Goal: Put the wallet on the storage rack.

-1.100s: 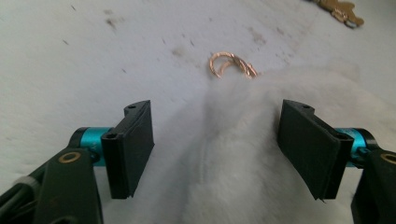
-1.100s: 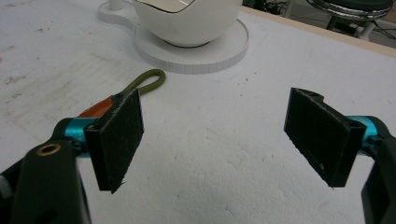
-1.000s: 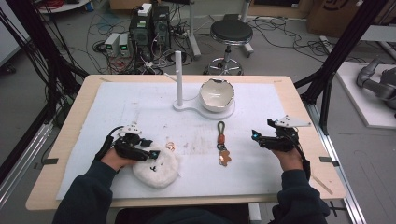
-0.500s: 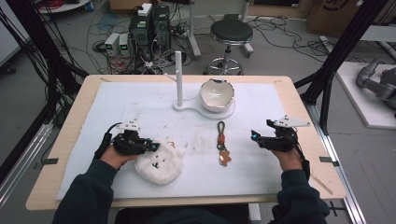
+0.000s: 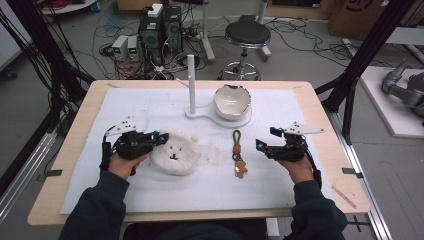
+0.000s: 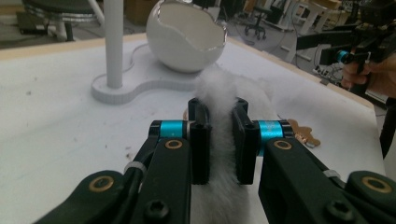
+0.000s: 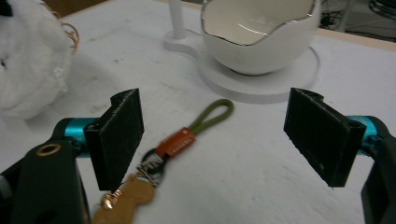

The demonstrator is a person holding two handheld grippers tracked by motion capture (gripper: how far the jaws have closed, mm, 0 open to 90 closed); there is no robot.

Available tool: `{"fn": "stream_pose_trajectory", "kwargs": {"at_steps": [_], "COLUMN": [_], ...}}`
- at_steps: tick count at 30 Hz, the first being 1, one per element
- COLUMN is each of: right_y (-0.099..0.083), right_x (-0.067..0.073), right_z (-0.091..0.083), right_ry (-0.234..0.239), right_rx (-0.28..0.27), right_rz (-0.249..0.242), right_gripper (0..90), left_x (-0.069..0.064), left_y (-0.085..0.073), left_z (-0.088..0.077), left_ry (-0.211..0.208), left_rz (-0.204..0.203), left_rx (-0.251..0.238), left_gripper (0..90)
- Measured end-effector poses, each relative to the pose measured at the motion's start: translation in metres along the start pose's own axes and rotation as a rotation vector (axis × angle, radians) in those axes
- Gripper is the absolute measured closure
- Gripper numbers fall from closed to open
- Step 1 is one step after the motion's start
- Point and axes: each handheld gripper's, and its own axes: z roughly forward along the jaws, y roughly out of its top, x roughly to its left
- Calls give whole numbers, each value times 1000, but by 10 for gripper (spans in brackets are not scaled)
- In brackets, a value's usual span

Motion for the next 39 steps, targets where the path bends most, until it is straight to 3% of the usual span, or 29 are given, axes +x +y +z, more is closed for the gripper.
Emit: {"fn": "stream_pose_trajectory", "kwargs": {"at_steps": [8,10,11,14,17,21,26,29,30,32,33,34,35,38,39], "right_y": [4,4,6,7,7,6,1,0,0,0,1,1,2,5,6], "right_x": [26,29,33,39,45,60,72,75,75,76,77,77,76,70,68], "right_z": [24,26,29,33,38,52,64,69,69,69,67,67,65,57,55], "right_ry": [115,125,162,208,229,303,371,419,419,479,484,484,476,428,414], "right_rx": [12,12,10,0,10,59,114,129,129,124,112,112,103,65,49], "right_rz": [-19,-20,-8,3,-15,-39,-49,-60,-60,-67,-80,-80,-92,-89,-84], "right_gripper": [201,201,201,201,201,202,213,337,337,575,617,617,682,747,756], "left_x": [-19,-22,-25,-37,-42,-49,-53,-53,-53,-53,-52,-52,-51,-47,-44], "left_y": [4,5,6,8,8,7,9,9,9,8,7,7,6,3,0], "left_z": [11,12,14,22,28,34,34,33,33,35,35,35,36,38,41], "left_ry": [-18,-21,-26,-58,-70,-83,-96,-104,-107,-115,-117,-117,-119,-123,-127], "left_rz": [29,35,39,56,68,85,85,80,78,74,69,69,65,47,31], "left_rx": [-71,-74,-76,-82,-75,-67,-108,-119,-123,-114,-117,-117,-112,-63,-3], "left_gripper": [800,800,800,800,799,799,799,799,799,798,798,797,797,787,782]}}
